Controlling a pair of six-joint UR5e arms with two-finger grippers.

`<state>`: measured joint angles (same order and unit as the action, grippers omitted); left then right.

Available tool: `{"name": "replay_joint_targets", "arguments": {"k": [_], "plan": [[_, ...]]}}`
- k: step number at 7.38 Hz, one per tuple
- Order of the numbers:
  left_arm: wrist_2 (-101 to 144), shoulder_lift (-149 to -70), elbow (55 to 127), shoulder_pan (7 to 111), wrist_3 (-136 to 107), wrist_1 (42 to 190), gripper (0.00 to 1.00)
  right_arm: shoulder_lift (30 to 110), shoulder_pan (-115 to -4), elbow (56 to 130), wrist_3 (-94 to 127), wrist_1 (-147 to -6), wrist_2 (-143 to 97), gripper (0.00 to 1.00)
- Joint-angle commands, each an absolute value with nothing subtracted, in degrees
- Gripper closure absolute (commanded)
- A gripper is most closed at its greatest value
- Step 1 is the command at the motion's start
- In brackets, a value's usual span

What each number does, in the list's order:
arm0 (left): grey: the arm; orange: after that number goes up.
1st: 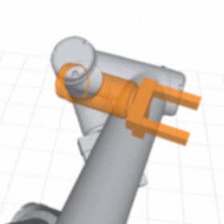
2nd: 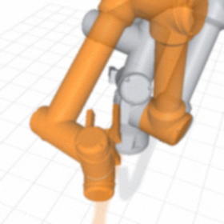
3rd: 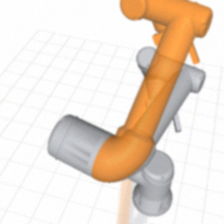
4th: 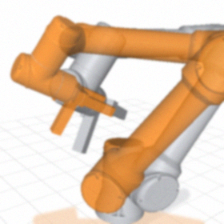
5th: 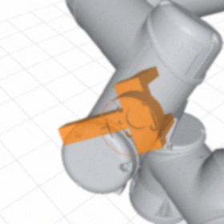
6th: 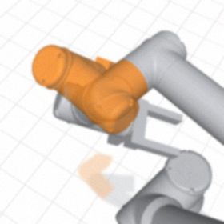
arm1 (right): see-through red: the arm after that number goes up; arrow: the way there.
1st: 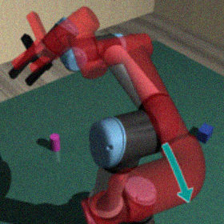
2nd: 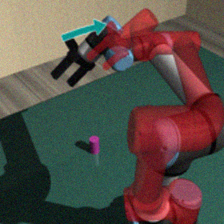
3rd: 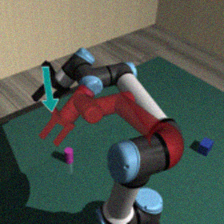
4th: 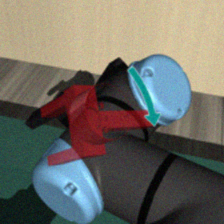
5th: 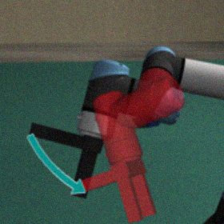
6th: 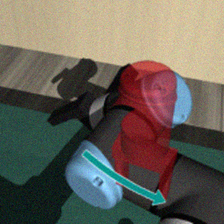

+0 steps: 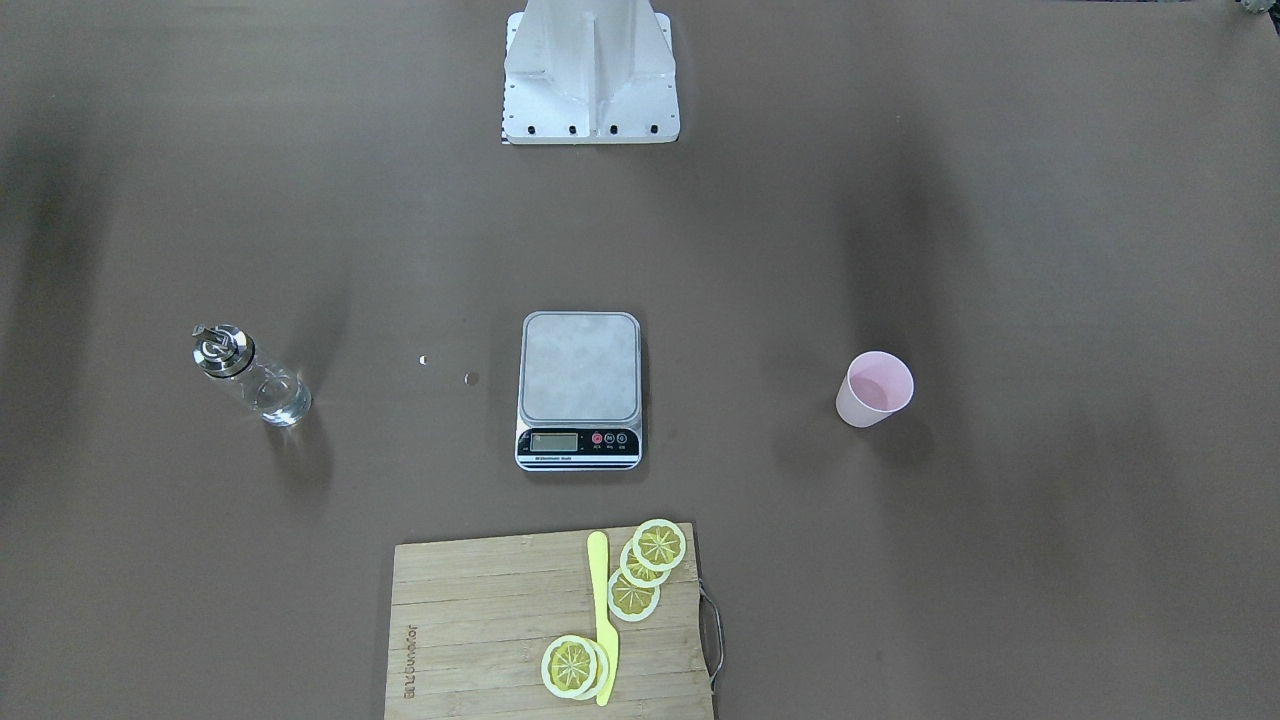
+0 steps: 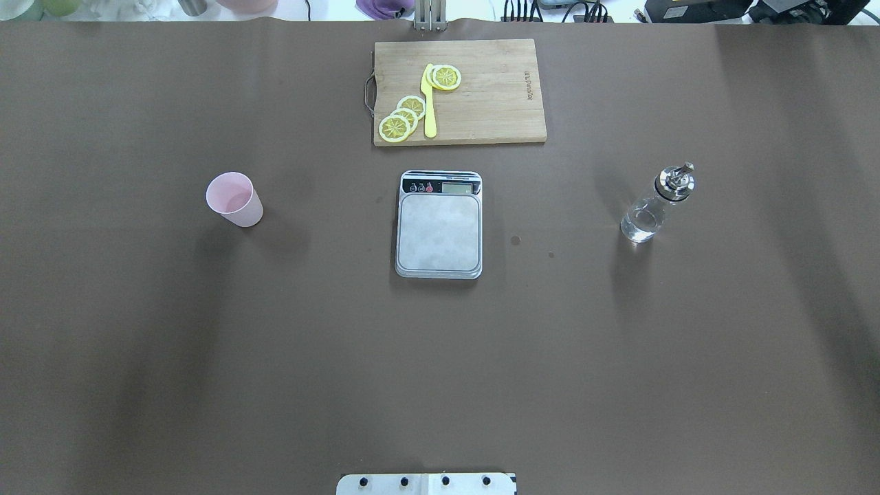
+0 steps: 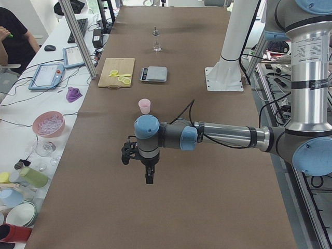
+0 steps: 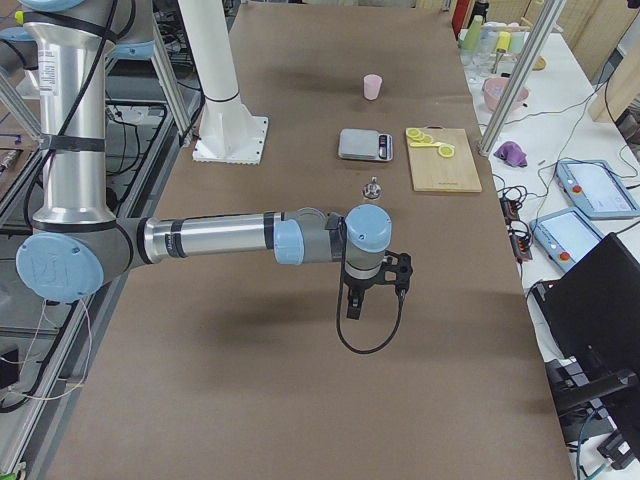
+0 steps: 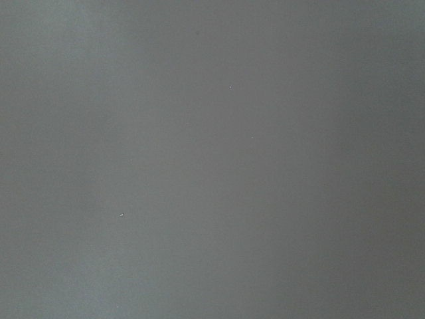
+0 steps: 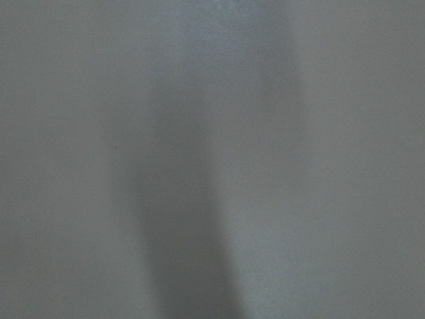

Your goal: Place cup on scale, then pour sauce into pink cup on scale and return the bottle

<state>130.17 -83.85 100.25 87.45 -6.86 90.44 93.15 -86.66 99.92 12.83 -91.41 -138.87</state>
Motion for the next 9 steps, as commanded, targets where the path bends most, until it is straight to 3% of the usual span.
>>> {"name": "replay_joint_targets", "arguments": {"k": [1,5,9], "plan": [[130.2,-83.9,100.2,87.5,-6.9,90.4,0.02,93.1,-86.7,99.9,12.8,-91.4,-138.9,0.00],[130.2,-84.1,99.8,87.5,-6.9,90.3,0.02,93.1,-86.7,100.2,12.8,-91.3,-139.7,0.00],[132.7,-85.9,105.6,87.3,-7.5,90.4,0.02,92.9,-86.7,100.1,13.1,-91.4,-139.7,0.00]]}}
